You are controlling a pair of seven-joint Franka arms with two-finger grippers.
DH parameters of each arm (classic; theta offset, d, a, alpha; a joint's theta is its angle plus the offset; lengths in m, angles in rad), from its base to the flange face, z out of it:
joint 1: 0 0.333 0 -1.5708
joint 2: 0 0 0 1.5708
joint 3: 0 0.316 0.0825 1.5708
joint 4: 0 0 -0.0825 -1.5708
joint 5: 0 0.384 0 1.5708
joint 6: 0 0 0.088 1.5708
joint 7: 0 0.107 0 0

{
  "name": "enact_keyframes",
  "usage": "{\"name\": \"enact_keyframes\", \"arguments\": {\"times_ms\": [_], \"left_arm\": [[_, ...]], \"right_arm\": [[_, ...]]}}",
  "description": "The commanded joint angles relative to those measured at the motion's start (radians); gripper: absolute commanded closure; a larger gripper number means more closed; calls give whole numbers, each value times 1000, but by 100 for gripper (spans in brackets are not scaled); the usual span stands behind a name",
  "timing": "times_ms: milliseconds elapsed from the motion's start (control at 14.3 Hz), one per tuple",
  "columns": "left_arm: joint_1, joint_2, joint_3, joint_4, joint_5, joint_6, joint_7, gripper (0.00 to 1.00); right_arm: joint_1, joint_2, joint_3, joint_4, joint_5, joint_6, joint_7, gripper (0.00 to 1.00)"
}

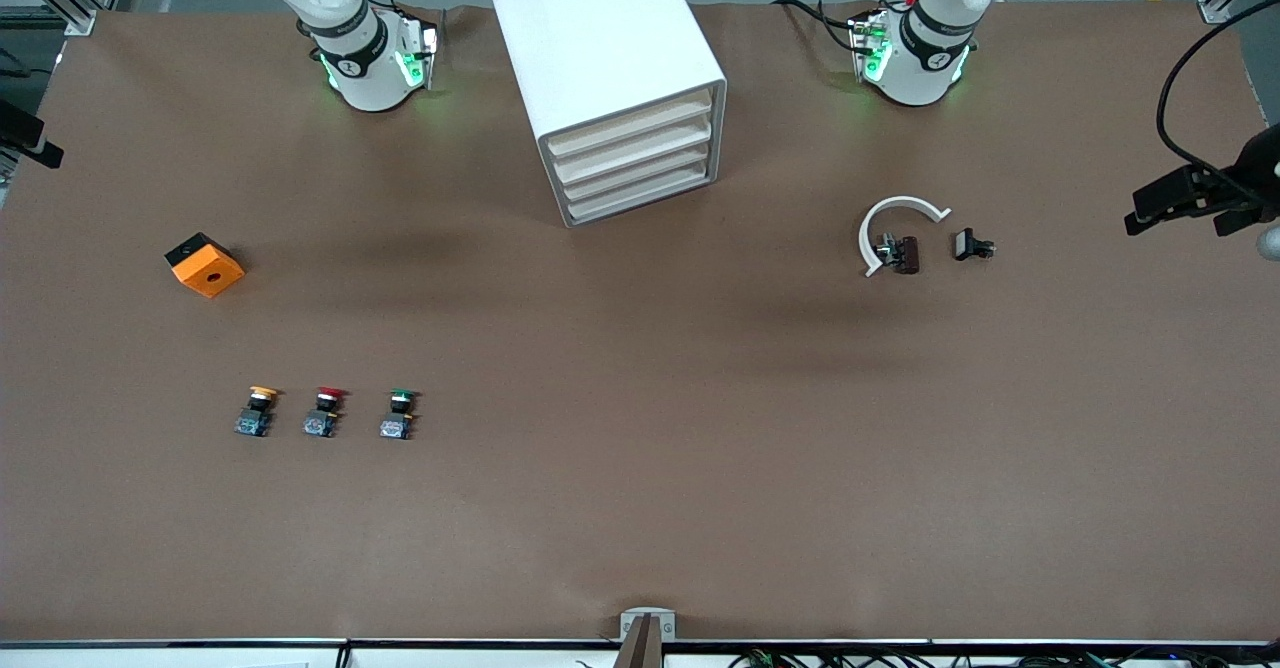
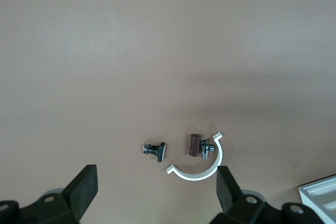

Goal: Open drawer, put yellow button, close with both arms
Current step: 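Move the left gripper toward the white drawer cabinet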

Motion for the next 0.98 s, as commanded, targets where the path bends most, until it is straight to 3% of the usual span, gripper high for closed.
{"name": "enact_keyframes", "arguments": {"times_ms": [0, 491, 911], "left_arm": [[0, 81, -2, 16, -12, 8, 3, 0], [-37, 247, -13, 16, -21, 160, -100, 0], [-170, 336, -14, 31, -155, 195, -577, 0]], "right_arm": [[-3, -20, 2, -19, 1, 7, -6, 0], [-3, -23, 2, -27, 1, -1, -6, 0], [-6, -25, 0, -30, 1, -4, -6, 0]]}}
